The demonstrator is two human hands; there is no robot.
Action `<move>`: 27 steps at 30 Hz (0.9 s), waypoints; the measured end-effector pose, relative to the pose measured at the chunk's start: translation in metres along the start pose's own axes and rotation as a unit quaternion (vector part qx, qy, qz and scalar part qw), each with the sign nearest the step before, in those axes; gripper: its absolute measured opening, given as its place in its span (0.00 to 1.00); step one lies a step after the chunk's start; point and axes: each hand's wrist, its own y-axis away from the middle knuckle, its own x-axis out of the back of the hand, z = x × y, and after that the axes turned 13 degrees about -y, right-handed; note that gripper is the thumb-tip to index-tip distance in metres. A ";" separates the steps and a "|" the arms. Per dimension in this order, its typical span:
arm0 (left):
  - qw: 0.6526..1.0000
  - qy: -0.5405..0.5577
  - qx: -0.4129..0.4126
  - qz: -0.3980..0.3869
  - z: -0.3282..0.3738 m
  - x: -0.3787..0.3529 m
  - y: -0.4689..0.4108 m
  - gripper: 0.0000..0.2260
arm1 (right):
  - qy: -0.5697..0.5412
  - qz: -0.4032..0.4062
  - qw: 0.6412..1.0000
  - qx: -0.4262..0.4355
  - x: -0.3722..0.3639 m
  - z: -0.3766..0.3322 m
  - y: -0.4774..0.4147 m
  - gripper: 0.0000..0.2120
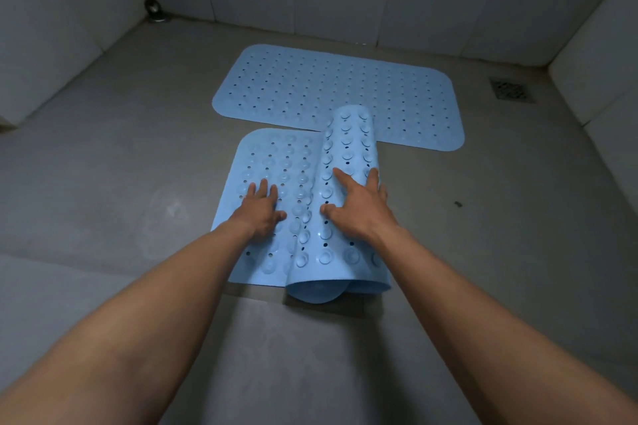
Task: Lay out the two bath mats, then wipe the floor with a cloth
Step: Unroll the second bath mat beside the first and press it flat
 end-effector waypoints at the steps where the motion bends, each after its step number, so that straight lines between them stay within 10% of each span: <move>1: 1.000 -0.005 0.001 -0.004 -0.005 0.001 -0.001 0.32 | -0.006 -0.001 1.000 -0.003 0.000 0.001 0.001 0.37; 13: 0.999 -0.016 0.028 -0.003 0.008 0.004 -0.003 0.31 | 0.014 0.020 1.000 -0.005 -0.003 -0.001 0.005 0.24; 19: 0.997 -0.057 0.034 -0.026 0.002 -0.010 -0.001 0.42 | 0.087 0.051 0.995 0.005 -0.012 0.006 0.005 0.49; 27: 0.996 -0.062 0.053 -0.027 -0.034 -0.007 0.004 0.40 | 0.061 -0.007 0.998 0.013 -0.006 -0.003 0.011 0.30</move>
